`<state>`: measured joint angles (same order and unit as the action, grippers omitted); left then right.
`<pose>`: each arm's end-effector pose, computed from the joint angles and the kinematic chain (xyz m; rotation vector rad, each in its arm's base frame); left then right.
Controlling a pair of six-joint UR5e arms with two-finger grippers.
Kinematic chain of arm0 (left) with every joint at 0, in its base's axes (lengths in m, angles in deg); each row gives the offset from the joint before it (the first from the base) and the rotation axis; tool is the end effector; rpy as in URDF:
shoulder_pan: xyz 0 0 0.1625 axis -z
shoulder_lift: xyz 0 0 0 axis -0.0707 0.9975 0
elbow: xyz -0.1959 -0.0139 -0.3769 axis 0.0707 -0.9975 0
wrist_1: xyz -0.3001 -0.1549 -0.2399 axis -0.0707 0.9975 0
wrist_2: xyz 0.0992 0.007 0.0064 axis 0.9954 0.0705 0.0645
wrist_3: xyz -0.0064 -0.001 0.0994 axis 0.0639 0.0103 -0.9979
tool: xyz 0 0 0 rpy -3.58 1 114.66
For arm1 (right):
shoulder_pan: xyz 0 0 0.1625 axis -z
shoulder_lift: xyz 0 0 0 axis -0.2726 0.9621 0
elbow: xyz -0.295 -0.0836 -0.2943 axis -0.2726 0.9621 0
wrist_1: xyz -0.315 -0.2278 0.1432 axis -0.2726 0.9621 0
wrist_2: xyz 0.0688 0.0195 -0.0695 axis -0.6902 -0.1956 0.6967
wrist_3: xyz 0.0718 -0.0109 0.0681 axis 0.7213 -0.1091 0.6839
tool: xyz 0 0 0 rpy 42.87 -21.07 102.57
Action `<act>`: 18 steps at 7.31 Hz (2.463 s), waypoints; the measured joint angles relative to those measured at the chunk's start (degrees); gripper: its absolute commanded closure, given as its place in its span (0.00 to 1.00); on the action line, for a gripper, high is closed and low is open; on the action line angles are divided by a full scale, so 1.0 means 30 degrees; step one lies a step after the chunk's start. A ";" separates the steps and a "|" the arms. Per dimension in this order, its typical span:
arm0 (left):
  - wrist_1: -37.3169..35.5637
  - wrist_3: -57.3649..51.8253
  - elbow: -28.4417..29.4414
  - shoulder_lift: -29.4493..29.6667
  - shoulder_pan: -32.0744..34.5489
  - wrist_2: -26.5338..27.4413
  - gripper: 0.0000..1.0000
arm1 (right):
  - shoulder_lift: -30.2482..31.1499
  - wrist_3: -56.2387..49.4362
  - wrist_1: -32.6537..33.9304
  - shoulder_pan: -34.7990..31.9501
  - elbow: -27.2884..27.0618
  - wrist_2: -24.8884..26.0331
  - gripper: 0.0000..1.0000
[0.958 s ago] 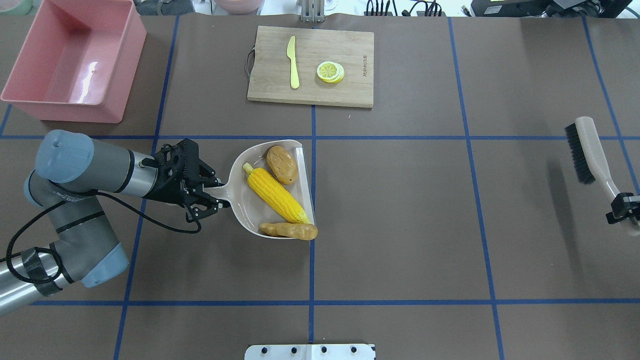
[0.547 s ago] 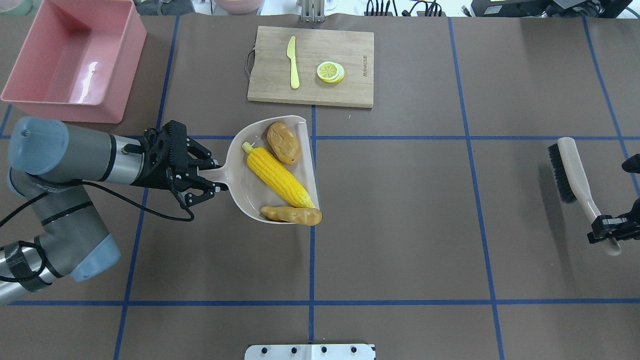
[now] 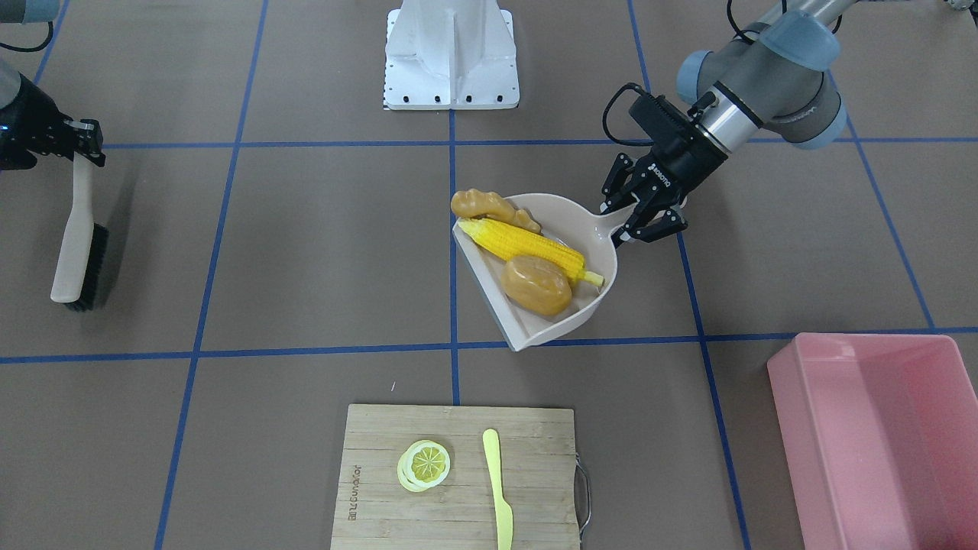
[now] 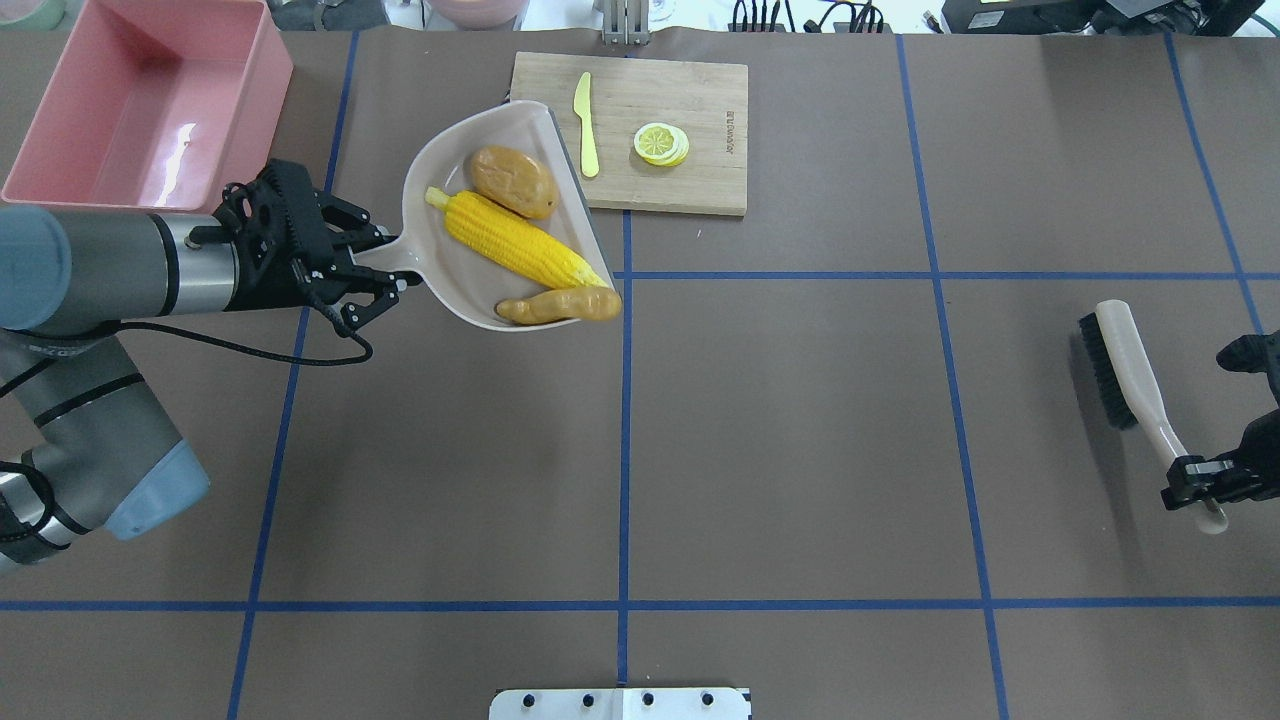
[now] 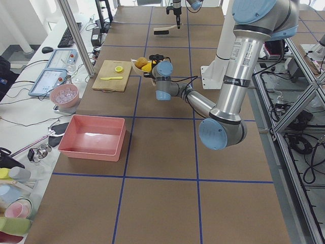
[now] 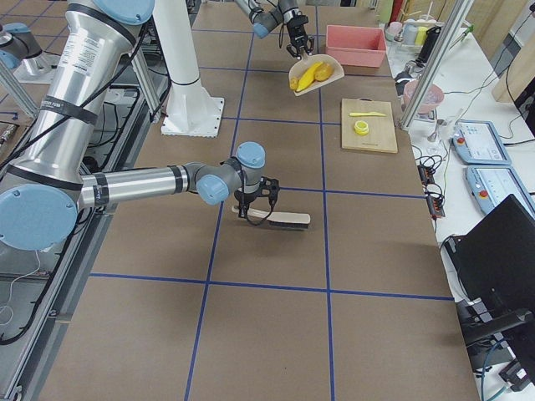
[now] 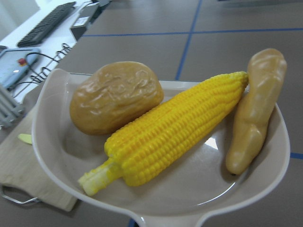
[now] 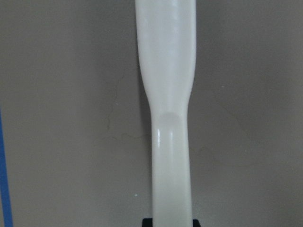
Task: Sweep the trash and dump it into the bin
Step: 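Carry the loaded dustpan with the left gripper over the pink bin, then tilt the dustpan with the left gripper to dump food into the bin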
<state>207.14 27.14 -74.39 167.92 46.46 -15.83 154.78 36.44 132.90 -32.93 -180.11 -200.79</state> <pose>0.3510 -0.4651 0.3166 1.2630 0.8975 0.7748 -0.1863 -0.3209 0.5542 -0.1273 -0.7982 -0.0421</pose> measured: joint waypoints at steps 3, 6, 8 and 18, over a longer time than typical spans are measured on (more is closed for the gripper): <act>-0.0521 0.5126 -0.0018 -0.0193 0.0864 0.1004 1.00 | 0.0124 0.0034 0.0000 0.0630 0.0000 0.0358 1.00; -0.0585 0.8057 -0.0019 -0.0413 0.2160 0.3413 1.00 | 0.0213 0.0000 -0.0001 0.0993 0.0000 0.0575 1.00; -0.0560 1.1000 -0.0016 -0.0524 0.2683 0.4709 1.00 | 0.0268 -0.0029 -0.0001 0.1223 0.0000 0.0738 0.88; 0.0393 3.4455 0.0411 -0.2946 0.5914 0.0525 1.00 | 0.0598 -0.0463 0.0034 0.0618 -0.0503 0.0788 0.01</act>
<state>208.32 130.51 -73.16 159.08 64.20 -14.26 156.57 35.05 133.00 -31.08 -181.62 -198.42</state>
